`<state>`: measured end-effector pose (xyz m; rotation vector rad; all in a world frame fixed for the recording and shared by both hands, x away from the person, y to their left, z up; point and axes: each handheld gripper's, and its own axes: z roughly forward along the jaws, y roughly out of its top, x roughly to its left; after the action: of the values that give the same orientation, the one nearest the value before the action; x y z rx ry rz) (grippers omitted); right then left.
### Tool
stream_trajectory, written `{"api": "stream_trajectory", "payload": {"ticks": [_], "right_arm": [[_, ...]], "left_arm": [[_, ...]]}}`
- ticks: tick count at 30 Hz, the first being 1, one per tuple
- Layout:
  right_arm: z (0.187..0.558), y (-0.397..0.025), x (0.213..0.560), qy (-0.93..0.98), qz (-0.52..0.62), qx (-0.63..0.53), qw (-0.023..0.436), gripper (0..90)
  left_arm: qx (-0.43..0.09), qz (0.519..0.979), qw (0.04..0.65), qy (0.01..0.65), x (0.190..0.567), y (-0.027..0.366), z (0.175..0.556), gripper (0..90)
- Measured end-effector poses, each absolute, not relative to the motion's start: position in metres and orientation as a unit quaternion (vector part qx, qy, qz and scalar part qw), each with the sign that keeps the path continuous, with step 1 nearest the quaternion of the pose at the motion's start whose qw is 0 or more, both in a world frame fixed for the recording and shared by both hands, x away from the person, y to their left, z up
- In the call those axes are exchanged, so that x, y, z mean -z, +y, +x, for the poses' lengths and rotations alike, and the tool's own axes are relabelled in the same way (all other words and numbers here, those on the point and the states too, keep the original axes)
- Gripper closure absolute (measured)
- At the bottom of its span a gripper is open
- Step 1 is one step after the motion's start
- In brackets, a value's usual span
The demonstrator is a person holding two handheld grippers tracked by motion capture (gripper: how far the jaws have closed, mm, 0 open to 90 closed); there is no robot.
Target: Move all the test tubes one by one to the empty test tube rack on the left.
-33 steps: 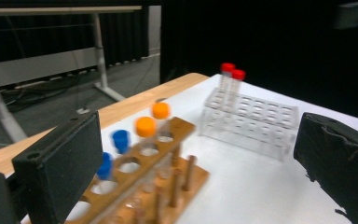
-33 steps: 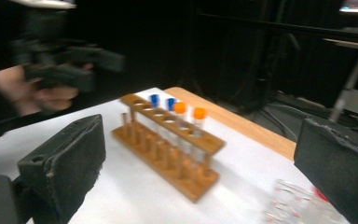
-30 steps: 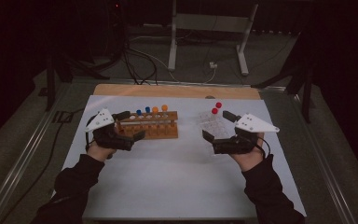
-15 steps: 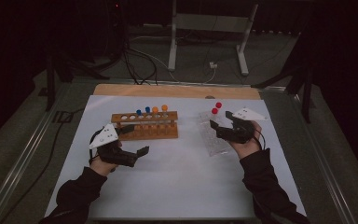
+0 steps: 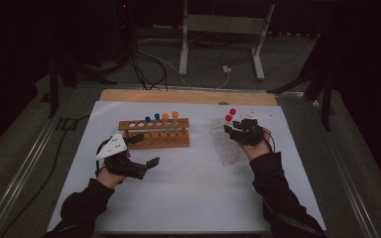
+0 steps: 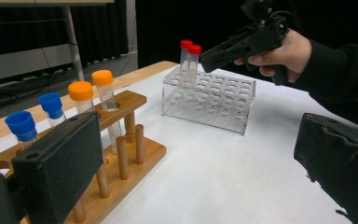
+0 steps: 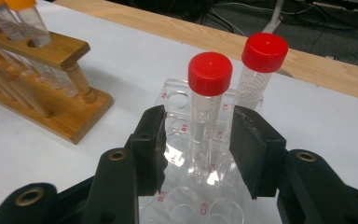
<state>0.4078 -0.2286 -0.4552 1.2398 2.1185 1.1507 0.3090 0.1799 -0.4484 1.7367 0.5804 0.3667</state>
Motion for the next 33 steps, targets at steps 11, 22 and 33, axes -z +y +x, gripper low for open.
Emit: {"api": "stream_trajectory", "payload": {"ticks": [11, 22, 33], "right_arm": [[0.419, -0.224, 0.458, 0.769, 0.456, -0.4, 0.201, 63.7], [0.423, -0.221, 0.457, 0.768, 0.461, -0.394, 0.205, 74.5], [0.409, -0.227, 0.421, 0.762, 0.435, -0.418, 0.235, 74.8]], "left_arm": [[-0.158, 0.746, 0.596, 0.25, 0.448, 0.181, 0.309, 2.1], [-0.154, 0.748, 0.595, 0.252, 0.449, 0.181, 0.31, 2.1], [-0.149, 0.752, 0.593, 0.246, 0.447, 0.179, 0.31, 2.1]]}}
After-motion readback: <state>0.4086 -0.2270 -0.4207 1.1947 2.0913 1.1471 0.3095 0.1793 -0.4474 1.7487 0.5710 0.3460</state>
